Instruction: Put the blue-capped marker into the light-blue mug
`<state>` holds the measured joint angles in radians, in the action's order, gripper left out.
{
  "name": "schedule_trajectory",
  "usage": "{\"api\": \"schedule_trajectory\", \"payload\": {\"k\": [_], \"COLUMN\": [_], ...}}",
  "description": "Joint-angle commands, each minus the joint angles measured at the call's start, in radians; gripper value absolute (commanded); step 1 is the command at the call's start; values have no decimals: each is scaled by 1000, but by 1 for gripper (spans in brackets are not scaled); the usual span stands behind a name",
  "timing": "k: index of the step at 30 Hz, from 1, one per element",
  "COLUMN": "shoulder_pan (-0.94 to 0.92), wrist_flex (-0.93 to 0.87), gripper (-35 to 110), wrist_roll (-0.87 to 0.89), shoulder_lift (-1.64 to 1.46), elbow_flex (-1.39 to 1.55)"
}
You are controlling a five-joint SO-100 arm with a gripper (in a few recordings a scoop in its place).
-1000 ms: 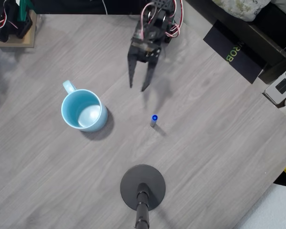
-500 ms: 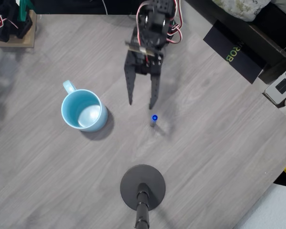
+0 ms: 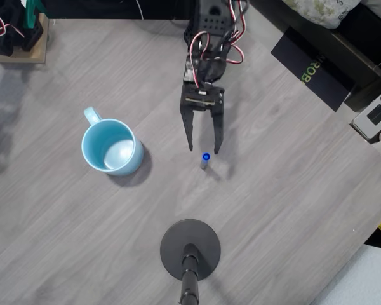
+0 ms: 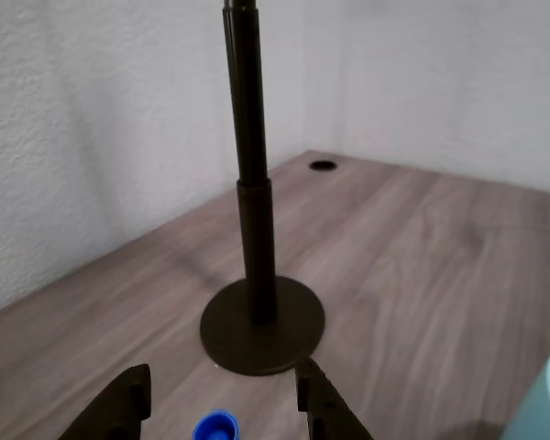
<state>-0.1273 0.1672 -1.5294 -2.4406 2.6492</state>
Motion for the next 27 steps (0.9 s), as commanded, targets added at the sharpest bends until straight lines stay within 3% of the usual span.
{"api": "schedule_trajectory", "payload": {"k": [1, 27], "shoulder_pan": [-3, 32], "wrist_flex": [38, 150], "gripper": [25, 26], "wrist_roll": [-6, -6], "shoulder_lift": [25, 255], "elbow_flex": [0, 11]}}
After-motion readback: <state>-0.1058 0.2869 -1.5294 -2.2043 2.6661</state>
